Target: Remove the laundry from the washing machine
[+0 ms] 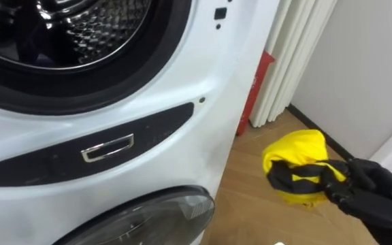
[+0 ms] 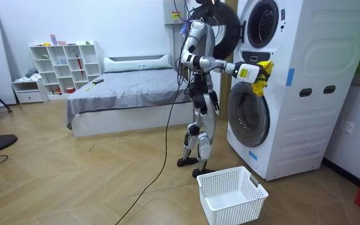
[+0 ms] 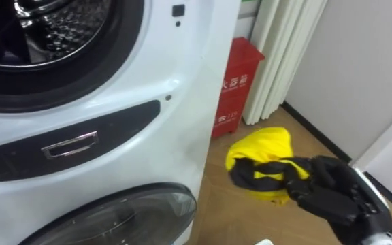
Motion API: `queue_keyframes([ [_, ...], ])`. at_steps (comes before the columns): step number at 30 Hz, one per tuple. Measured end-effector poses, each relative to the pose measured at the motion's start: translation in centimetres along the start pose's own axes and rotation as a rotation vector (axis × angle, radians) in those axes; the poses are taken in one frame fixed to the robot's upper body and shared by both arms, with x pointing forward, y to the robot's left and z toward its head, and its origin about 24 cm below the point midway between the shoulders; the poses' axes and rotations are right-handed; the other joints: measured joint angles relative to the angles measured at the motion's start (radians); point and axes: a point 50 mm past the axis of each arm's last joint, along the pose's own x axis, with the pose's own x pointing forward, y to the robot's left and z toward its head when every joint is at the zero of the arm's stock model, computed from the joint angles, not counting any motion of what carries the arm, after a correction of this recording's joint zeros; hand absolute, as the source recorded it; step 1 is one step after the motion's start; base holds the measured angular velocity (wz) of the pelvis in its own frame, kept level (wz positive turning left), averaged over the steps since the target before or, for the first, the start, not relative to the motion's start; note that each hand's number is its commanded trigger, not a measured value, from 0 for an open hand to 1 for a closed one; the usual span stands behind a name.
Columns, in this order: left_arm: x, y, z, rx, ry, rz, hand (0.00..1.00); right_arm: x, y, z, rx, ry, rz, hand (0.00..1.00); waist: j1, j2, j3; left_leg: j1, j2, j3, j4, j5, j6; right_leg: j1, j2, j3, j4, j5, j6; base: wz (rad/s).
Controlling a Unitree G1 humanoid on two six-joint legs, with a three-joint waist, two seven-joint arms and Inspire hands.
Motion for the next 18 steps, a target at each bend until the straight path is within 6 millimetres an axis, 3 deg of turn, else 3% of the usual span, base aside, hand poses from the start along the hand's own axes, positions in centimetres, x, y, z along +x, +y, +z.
queue_keyframes([
  [5, 0.0, -0.1, 0.4, 0.031, -0.02, -0.008, 0.0, -0.4, -1.5, -1.2, 0.034, 0.044, -0.11, 1.0, -0.027, 0.013, -0.0005, -0.002, 0.001, 0.009, -0.011, -0.003, -0.004, -0.013, 0.005, 0.002, 0.005, 0.003, -0.003, -0.05],
  [9, 0.0, -0.7, 0.4, 0.061, -0.021, -0.036, 0.0, -0.9, -2.7, -2.7, 0.056, 0.106, -0.193, 1.0, -0.028, 0.043, -0.009, -0.012, 0.008, 0.033, -0.01, -0.008, -0.012, -0.029, 0.015, 0.002, 0.008, 0.008, -0.011, -0.21],
  [12, -0.1, -1.0, 0.7, 0.053, -0.032, -0.061, 0.0, -1.0, -3.3, -3.5, 0.067, 0.129, -0.232, 1.0, -0.046, 0.068, -0.003, -0.019, 0.009, 0.037, -0.009, -0.009, -0.014, -0.039, 0.019, 0.006, 0.007, 0.008, -0.012, -0.06],
  [14, -0.1, -1.2, 1.1, 0.061, -0.05, -0.082, 0.0, -1.1, -3.8, -4.1, 0.078, 0.148, -0.267, 1.0, -0.049, 0.081, -0.0086, -0.031, 0.008, 0.046, -0.007, -0.009, -0.015, -0.055, 0.02, 0.014, 0.011, 0.008, -0.012, -0.13],
  [18, -0.1, -1.5, 2.0, 0.062, -0.083, -0.104, 0.0, -1.3, -4.4, -5.3, 0.093, 0.189, -0.325, 1.0, -0.049, 0.094, -0.006, -0.055, 0.006, 0.06, 0.01, -0.009, -0.015, -0.083, 0.02, 0.03, 0.022, 0.008, -0.012, -0.12],
])
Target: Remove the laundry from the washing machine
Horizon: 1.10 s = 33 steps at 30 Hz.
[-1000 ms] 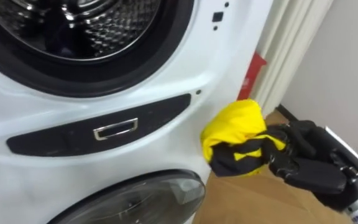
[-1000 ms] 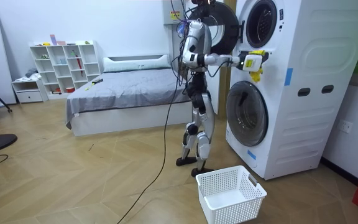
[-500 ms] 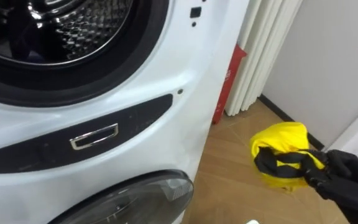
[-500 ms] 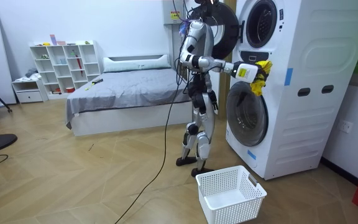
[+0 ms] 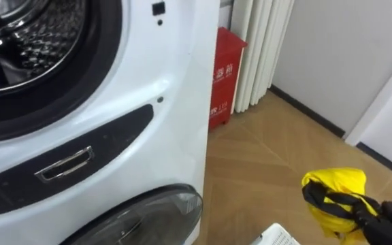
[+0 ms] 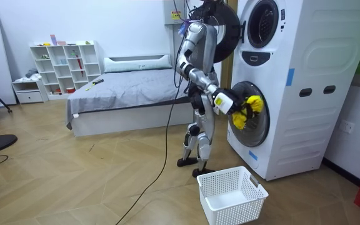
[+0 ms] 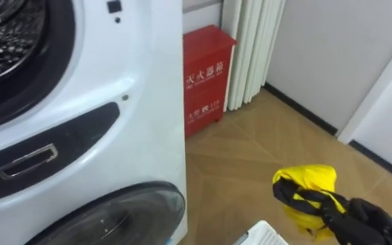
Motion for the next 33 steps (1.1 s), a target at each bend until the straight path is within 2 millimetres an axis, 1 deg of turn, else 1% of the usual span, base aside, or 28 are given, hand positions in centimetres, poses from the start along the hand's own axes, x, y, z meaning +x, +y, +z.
queue_keyframes([
  [4, 0.0, -0.3, 0.1, 0.001, -0.007, -0.017, 0.0, 0.2, -1.1, -1.4, 0.022, 0.056, -0.069, 1.0, -0.003, 0.002, 0.0009, -0.015, 0.0, 0.002, 0.004, 0.0, 0.0, -0.014, -0.001, 0.002, -0.001, -0.001, 0.0, -0.01],
  [5, 0.0, -0.5, 0.2, 0.008, -0.007, -0.024, 0.0, 0.3, -1.4, -1.8, 0.026, 0.074, -0.094, 1.0, -0.003, 0.005, 0.0044, -0.019, 0.0, 0.003, 0.008, 0.0, 0.0, -0.018, -0.001, 0.003, -0.001, -0.001, 0.0, -0.04],
  [6, 0.0, -0.6, 0.2, 0.006, -0.007, -0.029, 0.0, 0.4, -1.7, -2.1, 0.028, 0.085, -0.116, 1.0, -0.003, 0.01, 0.006, -0.026, 0.0, 0.003, 0.011, 0.0, 0.0, -0.025, -0.001, 0.006, 0.0, -0.001, 0.0, -0.05],
  [7, 0.0, -0.7, -0.1, -0.005, 0.0, -0.032, 0.0, 0.6, -1.9, -2.3, 0.033, 0.087, -0.143, 1.0, -0.002, 0.021, 0.0037, -0.037, -0.001, 0.004, 0.013, 0.0, 0.0, -0.035, -0.001, 0.008, -0.002, 0.001, 0.001, -0.05],
  [8, 0.0, -0.7, -0.1, -0.009, 0.0, -0.033, 0.0, 0.7, -2.0, -2.3, 0.036, 0.086, -0.157, 1.0, -0.003, 0.027, 0.0058, -0.043, -0.001, 0.003, 0.014, 0.0, 0.0, -0.04, -0.002, 0.008, -0.001, 0.002, 0.001, 0.0],
  [10, 0.0, -0.7, -0.1, -0.033, 0.0, -0.032, 0.0, 1.1, -2.3, -2.4, 0.043, 0.074, -0.213, 1.0, -0.002, 0.053, 0.0106, -0.064, -0.002, 0.0, 0.021, 0.0, 0.001, -0.06, -0.004, 0.007, 0.009, 0.003, 0.001, 0.0],
  [11, 0.0, -0.7, -0.2, -0.034, 0.004, -0.032, 0.0, 1.2, -2.4, -2.5, 0.046, 0.077, -0.231, 1.0, -0.002, 0.059, 0.0071, -0.07, -0.003, 0.0, 0.022, 0.001, 0.001, -0.07, -0.005, 0.008, 0.017, 0.002, 0.0, 0.0],
  [12, 0.0, -0.7, -0.4, -0.042, 0.011, -0.032, 0.0, 1.3, -2.7, -2.7, 0.053, 0.085, -0.262, 1.0, -0.001, 0.071, 0.0056, -0.078, -0.006, -0.002, 0.024, 0.001, 0.001, -0.083, -0.006, 0.006, 0.029, -0.004, -0.001, 0.0],
  [13, -0.1, -0.7, -0.6, -0.056, 0.016, -0.033, 0.0, 1.4, -2.8, -2.9, 0.057, 0.092, -0.285, 1.0, -0.001, 0.08, 0.0058, -0.085, -0.009, -0.005, 0.025, 0.002, 0.001, -0.094, -0.009, 0.004, 0.04, -0.009, -0.002, 0.04],
  [15, -0.1, -0.8, -0.6, -0.062, 0.018, -0.035, 0.0, 1.6, -2.9, -3.1, 0.064, 0.102, -0.309, 1.0, 0.0, 0.089, 0.0079, -0.089, -0.015, -0.009, 0.025, 0.004, 0.0, -0.106, -0.01, 0.003, 0.055, -0.019, -0.004, 0.05],
  [17, 0.0, -0.9, -0.4, -0.063, 0.013, -0.042, 0.0, 1.7, -3.0, -3.3, 0.067, 0.108, -0.333, 1.0, 0.001, 0.098, 0.0049, -0.094, -0.015, -0.012, 0.026, 0.005, -0.001, -0.109, -0.011, 0.0, 0.055, -0.022, -0.006, 0.05],
  [18, 0.0, -0.9, -0.3, -0.064, 0.009, -0.047, 0.0, 1.9, -3.0, -3.3, 0.075, 0.105, -0.346, 1.0, 0.002, 0.108, -0.0005, -0.104, -0.015, -0.012, 0.028, 0.005, -0.001, -0.119, -0.011, -0.001, 0.056, -0.022, -0.007, 0.0],
  [19, 0.0, -1.0, -0.3, -0.067, 0.004, -0.053, 0.0, 2.0, -3.0, -3.1, 0.087, 0.09, -0.36, 1.0, 0.002, 0.117, 0.0017, -0.108, -0.016, -0.013, 0.028, 0.006, -0.002, -0.124, -0.012, -0.002, 0.058, -0.022, -0.007, 0.0],
  [20, 0.0, -1.0, -0.2, -0.069, 0.001, -0.054, 0.0, 2.0, -3.0, -3.1, 0.095, 0.084, -0.368, 1.0, 0.003, 0.122, -0.0004, -0.111, -0.015, -0.013, 0.029, 0.007, -0.002, -0.128, -0.013, -0.002, 0.061, -0.023, -0.008, 0.0],
  [21, 0.0, -1.0, -0.2, -0.08, -0.001, -0.054, 0.0, 2.1, -3.0, -2.9, 0.106, 0.069, -0.382, 1.0, 0.006, 0.131, -0.0023, -0.118, -0.016, -0.013, 0.029, 0.009, -0.001, -0.142, -0.017, -0.003, 0.076, -0.028, -0.008, 0.0],
  [22, 0.0, -1.0, -0.2, -0.085, -0.006, -0.054, 0.0, 2.4, -2.9, -2.7, 0.115, 0.054, -0.395, 1.0, 0.006, 0.138, 0.0017, -0.121, -0.02, -0.013, 0.03, 0.01, -0.001, -0.154, -0.019, -0.002, 0.091, -0.034, -0.008, 0.0],
  [23, 0.0, -1.0, -0.2, -0.085, -0.007, -0.054, 0.0, 2.5, -2.9, -2.6, 0.119, 0.05, -0.404, 1.0, 0.006, 0.141, 0.0036, -0.122, -0.022, -0.013, 0.029, 0.011, 0.0, -0.157, -0.021, -0.002, 0.096, -0.036, -0.008, 0.04],
  [24, 0.0, -1.0, -0.2, -0.085, -0.008, -0.054, 0.0, 2.6, -3.0, -2.7, 0.124, 0.053, -0.421, 1.0, 0.009, 0.141, 0.0041, -0.125, -0.03, -0.013, 0.029, 0.014, 0.0, -0.166, -0.025, -0.002, 0.113, -0.044, -0.008, 0.05],
  [26, 0.0, -1.0, -0.2, -0.085, -0.009, -0.055, 0.0, 2.7, -3.0, -2.9, 0.128, 0.055, -0.439, 1.0, 0.014, 0.143, 0.0055, -0.129, -0.034, -0.013, 0.03, 0.015, 0.0, -0.178, -0.028, -0.002, 0.131, -0.054, -0.009, 0.04],
  [28, 0.0, -1.0, -0.1, -0.084, -0.017, -0.055, 0.0, 2.7, -3.1, -3.1, 0.131, 0.063, -0.457, 1.0, 0.017, 0.148, 0.0042, -0.141, -0.038, -0.015, 0.035, 0.016, 0.0, -0.194, -0.031, -0.001, 0.146, -0.061, -0.011, 0.05],
  [31, 0.0, -1.1, 0.0, -0.084, -0.021, -0.057, 0.0, 2.6, -3.1, -3.3, 0.122, 0.068, -0.472, 1.0, 0.017, 0.147, 0.0046, -0.149, -0.046, -0.019, 0.035, 0.022, -0.002, -0.208, -0.035, 0.0, 0.164, -0.069, -0.013, 0.05],
  [33, 0.0, -1.2, 0.1, -0.081, -0.026, -0.06, 0.0, 2.4, -3.2, -3.7, 0.112, 0.074, -0.477, 1.0, 0.015, 0.145, 0.0063, -0.154, -0.052, -0.028, 0.036, 0.027, -0.003, -0.214, -0.039, 0.0, 0.176, -0.076, -0.015, 0.09],
])
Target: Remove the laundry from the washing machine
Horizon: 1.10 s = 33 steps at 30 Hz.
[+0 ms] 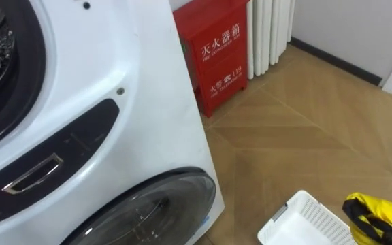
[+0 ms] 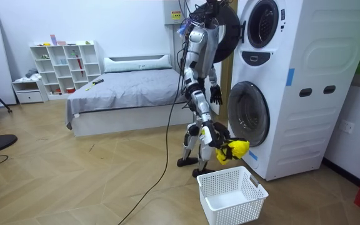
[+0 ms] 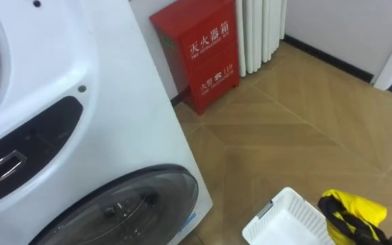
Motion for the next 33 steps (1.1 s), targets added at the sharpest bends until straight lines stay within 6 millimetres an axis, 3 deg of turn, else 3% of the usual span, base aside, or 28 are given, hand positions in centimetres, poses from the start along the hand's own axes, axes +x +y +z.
queue_keyframes([
  [8, 0.1, -1.0, 0.2, 0.005, -0.011, -0.027, 0.0, -0.2, -0.9, -1.1, 0.048, 0.044, -0.056, 1.0, 0.002, 0.004, -0.0022, -0.001, -0.002, -0.003, -0.001, 0.011, -0.003, 0.0, 0.0, 0.006, 0.0, -0.002, -0.001, 0.03],
  [9, 0.1, -1.1, 0.2, 0.006, -0.011, -0.028, 0.0, -0.2, -0.9, -1.1, 0.048, 0.044, -0.06, 0.74, 0.002, 0.004, -0.0021, -0.001, -0.002, -0.003, -0.001, 0.011, -0.003, 0.0, 0.0, 0.006, 0.0, -0.002, -0.001, 0.0],
  [10, 0.1, -1.1, 0.2, 0.009, -0.011, -0.026, 0.0, -0.2, -1.0, -1.1, 0.048, 0.045, -0.064, 0.0, 0.002, 0.006, -0.004, -0.001, -0.002, -0.003, -0.001, 0.012, -0.003, -0.001, 0.0, 0.006, 0.0, -0.002, -0.001, 0.0],
  [13, 0.1, -1.1, 0.1, 0.016, -0.01, -0.02, 0.0, -0.2, -1.0, -1.2, 0.045, 0.046, -0.069, 0.0, 0.002, 0.011, -0.0075, 0.0, -0.002, -0.002, -0.002, 0.012, -0.003, -0.001, 0.001, 0.006, 0.0, -0.003, -0.002, 0.0],
  [27, 0.1, -1.4, 0.1, 0.015, -0.009, -0.026, 0.0, -0.3, -0.9, -1.1, 0.041, 0.037, -0.054, 0.0, 0.003, 0.012, -0.0068, 0.003, -0.002, 0.0, -0.002, 0.012, -0.003, -0.001, 0.002, 0.008, 0.002, -0.004, -0.003, 0.0],
  [28, 0.1, -1.4, 0.0, 0.014, -0.005, -0.025, 0.0, -0.4, -0.9, -1.1, 0.038, 0.03, -0.046, 0.0, 0.003, 0.006, -0.0021, 0.003, -0.002, 0.0, -0.003, 0.012, -0.003, -0.001, 0.003, 0.01, 0.002, -0.004, -0.003, 0.0],
  [30, 0.1, -1.3, -0.1, 0.014, -0.003, -0.025, 0.0, -0.6, -1.1, -1.2, 0.038, 0.017, -0.033, 0.0, 0.004, 0.009, -0.0047, 0.003, -0.002, 0.0, -0.003, 0.012, -0.003, 0.0, 0.004, 0.009, 0.002, -0.004, -0.004, 0.0],
  [33, 0.1, -1.3, -0.2, 0.014, 0.001, -0.025, 0.0, -0.7, -1.4, -1.4, 0.034, 0.023, -0.024, 0.0, 0.004, 0.004, -0.0004, 0.003, -0.001, 0.0, -0.003, 0.012, -0.003, 0.0, 0.004, 0.009, 0.002, -0.004, -0.004, 0.0],
])
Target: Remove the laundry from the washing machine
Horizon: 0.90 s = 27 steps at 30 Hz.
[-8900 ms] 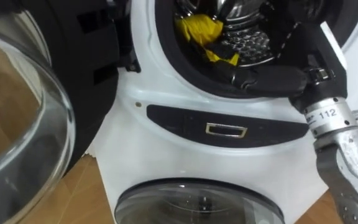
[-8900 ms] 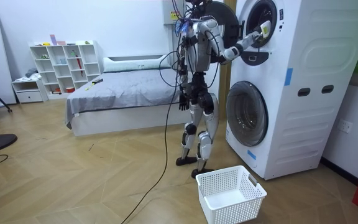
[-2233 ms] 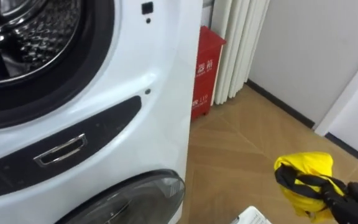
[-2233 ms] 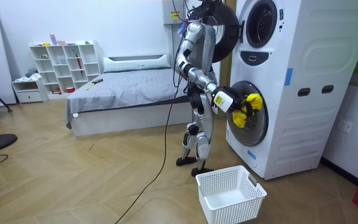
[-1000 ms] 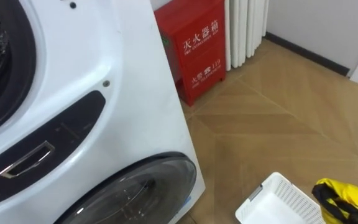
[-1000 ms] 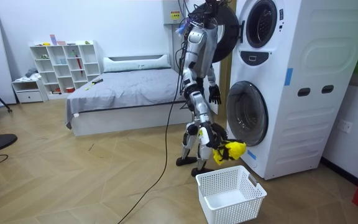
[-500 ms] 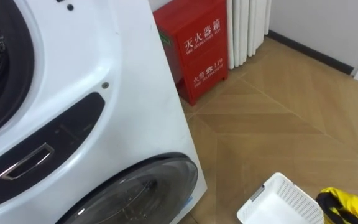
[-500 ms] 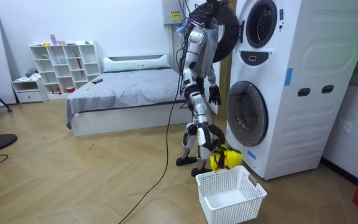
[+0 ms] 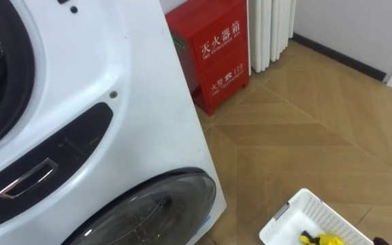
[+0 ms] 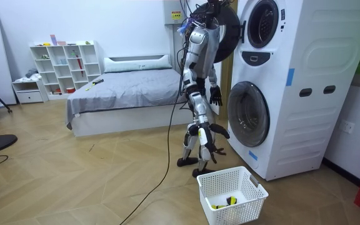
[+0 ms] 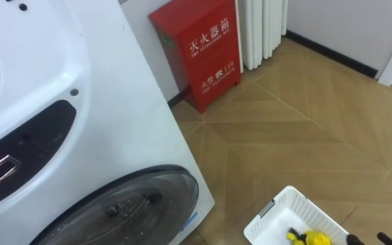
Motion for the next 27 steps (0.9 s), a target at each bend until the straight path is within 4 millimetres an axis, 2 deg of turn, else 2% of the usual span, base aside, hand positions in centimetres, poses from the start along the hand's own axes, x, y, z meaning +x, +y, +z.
queue_keyframes([
  [11, 0.0, 0.0, -0.1, 0.0, 0.002, 0.001, 0.0, -0.1, -0.2, -0.2, -0.005, 0.006, 0.008, 0.0, -0.001, -0.006, 0.0006, 0.0, 0.0, -0.002, 0.0, 0.0, 0.0, 0.0, 0.0, 0.001, 0.001, 0.0, 0.0, 0.0],
  [17, -0.2, 0.0, -0.9, -0.003, 0.008, 0.0, 0.0, -0.4, -0.9, -1.0, -0.05, 0.028, 0.01, 0.0, -0.001, -0.023, 0.0023, 0.007, 0.002, -0.019, 0.0, 0.0, 0.0, 0.012, 0.0, 0.0, -0.003, -0.002, 0.0, 0.01],
  [20, -0.4, -0.1, -1.4, -0.005, 0.018, 0.001, 0.0, -0.8, -1.9, -2.4, -0.104, 0.078, 0.003, 0.0, 0.0, -0.041, 0.0025, 0.034, 0.003, -0.036, -0.002, 0.0, 0.0, 0.05, 0.0, -0.01, -0.014, -0.008, 0.0, 0.11],
  [23, -0.6, -0.1, -1.7, 0.001, 0.009, 0.001, 0.0, -1.5, -3.4, -4.5, -0.136, 0.157, -0.019, 0.0, -0.001, -0.055, 0.0005, 0.053, 0.007, -0.067, -0.002, 0.0, 0.0, 0.083, -0.011, -0.039, -0.026, -0.014, -0.001, 0.27],
  [25, -0.6, -0.3, -1.7, -0.001, 0.007, 0.003, 0.0, -2.2, -3.8, -6.6, -0.154, 0.235, -0.028, 0.0, 0.011, -0.067, 0.0036, 0.083, 0.018, -0.083, -0.008, 0.0, -0.001, 0.12, -0.017, -0.071, -0.046, -0.012, -0.004, 0.26],
  [27, -0.6, -0.6, -1.9, -0.005, 0.02, 0.002, 0.0, -2.9, -4.1, -8.3, -0.151, 0.303, -0.04, 0.0, 0.02, -0.073, 0.0028, 0.106, 0.02, -0.102, -0.015, 0.0, -0.001, 0.156, -0.019, -0.09, -0.065, -0.011, -0.006, 0.24],
])
